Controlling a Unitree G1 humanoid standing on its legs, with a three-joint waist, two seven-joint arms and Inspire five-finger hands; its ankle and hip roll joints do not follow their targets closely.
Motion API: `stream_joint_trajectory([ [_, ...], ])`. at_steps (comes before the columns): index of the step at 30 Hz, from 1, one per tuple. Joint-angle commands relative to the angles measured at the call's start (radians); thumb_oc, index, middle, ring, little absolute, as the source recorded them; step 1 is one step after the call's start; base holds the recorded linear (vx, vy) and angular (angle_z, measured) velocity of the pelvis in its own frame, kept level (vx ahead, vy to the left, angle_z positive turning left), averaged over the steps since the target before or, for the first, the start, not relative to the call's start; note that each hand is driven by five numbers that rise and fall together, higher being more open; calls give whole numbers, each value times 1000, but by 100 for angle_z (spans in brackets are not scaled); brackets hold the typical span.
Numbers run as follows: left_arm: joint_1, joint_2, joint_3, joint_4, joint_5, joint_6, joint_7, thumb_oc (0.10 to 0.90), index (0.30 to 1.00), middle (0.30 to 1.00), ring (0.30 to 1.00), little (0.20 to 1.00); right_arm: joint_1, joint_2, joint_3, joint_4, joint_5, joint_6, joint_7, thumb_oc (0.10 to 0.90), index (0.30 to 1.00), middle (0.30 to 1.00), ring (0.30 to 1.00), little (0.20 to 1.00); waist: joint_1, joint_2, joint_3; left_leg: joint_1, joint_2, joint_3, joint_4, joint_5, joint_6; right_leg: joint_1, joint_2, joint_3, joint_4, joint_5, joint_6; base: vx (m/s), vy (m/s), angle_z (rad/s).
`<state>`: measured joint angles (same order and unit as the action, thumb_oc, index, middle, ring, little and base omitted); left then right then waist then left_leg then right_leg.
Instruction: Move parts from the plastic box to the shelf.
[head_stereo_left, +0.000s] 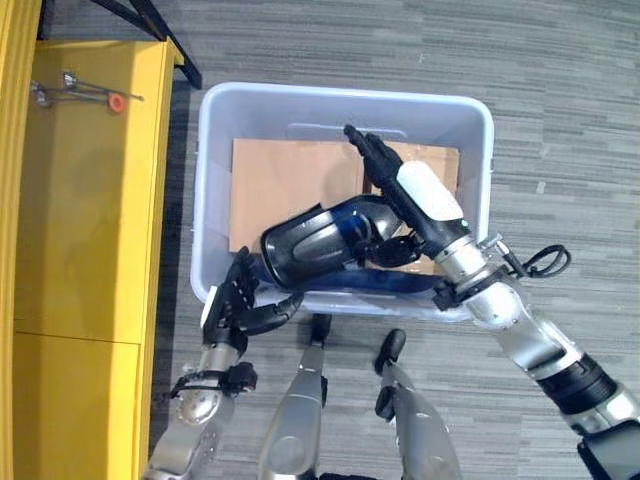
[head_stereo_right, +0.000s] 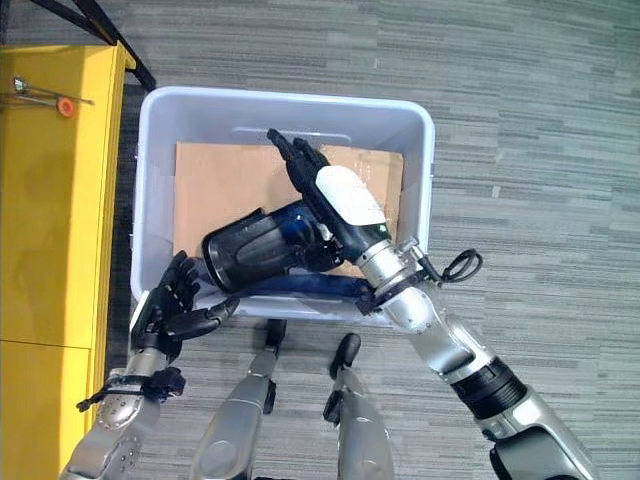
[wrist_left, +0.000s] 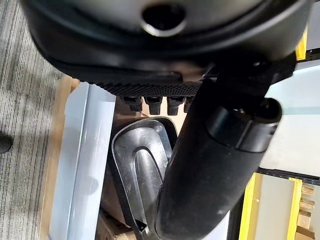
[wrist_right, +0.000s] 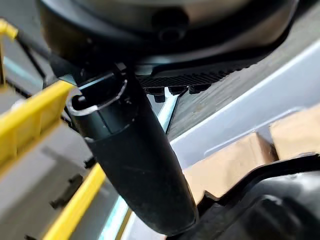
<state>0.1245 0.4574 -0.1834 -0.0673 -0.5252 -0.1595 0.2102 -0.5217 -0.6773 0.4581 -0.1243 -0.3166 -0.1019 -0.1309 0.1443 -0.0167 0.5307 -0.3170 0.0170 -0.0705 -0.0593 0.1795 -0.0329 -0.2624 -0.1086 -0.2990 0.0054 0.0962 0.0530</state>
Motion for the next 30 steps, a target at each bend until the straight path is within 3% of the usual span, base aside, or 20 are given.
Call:
stream_joint_trajectory([
  [1,31,51,47,-118,51,-102,5,900,1000,1000,1000,1000,-92,-25,45,-126,-82,-67,-19,900,1000,1000,1000,1000,8,-46,-54,52,35,15,19,-77,1,13,-96,60,37,5,87,0,0,0],
  [30,-19,13,28,-96,78,-128,69,900,1000,1000,1000,1000,-18,66,114,73,-264,-22,-94,900,1000,1000,1000,1000,15,-41,-11,18,28,3,29,-75,2,-6,-102,45,46,6,88,0,0,0],
])
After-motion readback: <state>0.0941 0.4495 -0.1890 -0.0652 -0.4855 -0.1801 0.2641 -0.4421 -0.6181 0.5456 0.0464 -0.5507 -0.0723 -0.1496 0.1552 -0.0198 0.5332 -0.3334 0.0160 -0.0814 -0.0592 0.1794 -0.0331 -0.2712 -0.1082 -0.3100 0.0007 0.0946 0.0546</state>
